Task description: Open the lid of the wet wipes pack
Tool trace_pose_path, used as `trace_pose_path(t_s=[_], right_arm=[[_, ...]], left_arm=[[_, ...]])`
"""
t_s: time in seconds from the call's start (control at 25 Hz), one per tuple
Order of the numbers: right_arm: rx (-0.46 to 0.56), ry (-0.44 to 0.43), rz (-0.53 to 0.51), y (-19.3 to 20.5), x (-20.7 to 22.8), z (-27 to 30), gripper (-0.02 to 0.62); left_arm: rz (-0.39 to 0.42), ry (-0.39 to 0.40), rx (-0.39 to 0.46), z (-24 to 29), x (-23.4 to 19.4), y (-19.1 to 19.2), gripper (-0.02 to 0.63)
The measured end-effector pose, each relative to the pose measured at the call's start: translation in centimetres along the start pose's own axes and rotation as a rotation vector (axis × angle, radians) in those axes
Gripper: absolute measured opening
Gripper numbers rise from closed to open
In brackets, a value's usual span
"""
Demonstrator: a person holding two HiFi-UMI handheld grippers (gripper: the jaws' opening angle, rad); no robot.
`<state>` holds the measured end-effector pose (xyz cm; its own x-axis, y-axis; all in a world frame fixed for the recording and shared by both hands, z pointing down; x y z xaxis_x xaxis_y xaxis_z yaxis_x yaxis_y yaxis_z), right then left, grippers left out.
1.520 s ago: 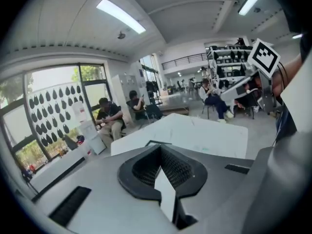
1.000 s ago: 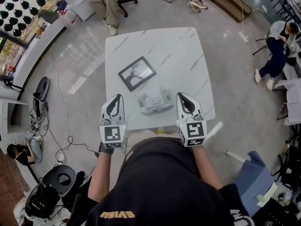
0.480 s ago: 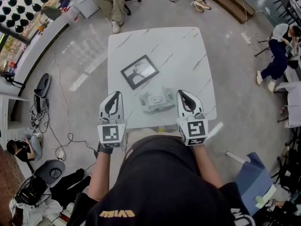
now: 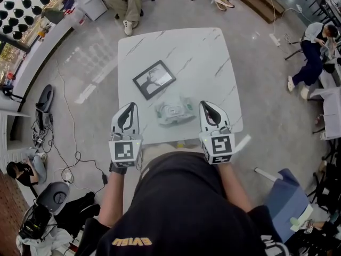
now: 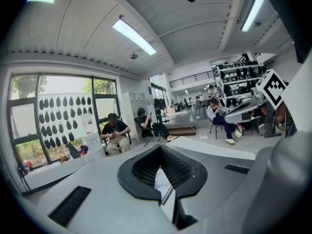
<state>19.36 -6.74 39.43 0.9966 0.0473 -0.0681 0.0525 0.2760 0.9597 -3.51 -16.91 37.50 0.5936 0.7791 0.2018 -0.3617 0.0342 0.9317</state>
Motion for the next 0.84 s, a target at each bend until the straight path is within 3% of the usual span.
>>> trace_pose_path(t_s=[0.36,0.64,0.84], right_arm=[[-0.009,0.014,-0.013,0.3,0.3,-0.9,0.002],[-0.031,0.001,-0.036,0.8,1.1,-0.8,0.002],[0.003,-0.035,-0.109,0.2,1.4,0.8,0.002]], left_arm=[[0.028,0.032,-0.003,0.0,0.9,0.9,0.015],[-0.031,0.051,-0.085,0.1,1.3,4.2,0.015],[0.020,0.048,-0.105,1.1,0.6,4.7,0.015]])
Point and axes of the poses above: the fingertips, and each gripper's own axes: z forward along the fingers, x to its right, y out of its underside, the point moved 5 cm from there along -z, backward along the fingers, and after that the axes turned 6 degrees about y, right-handed, at the moved point
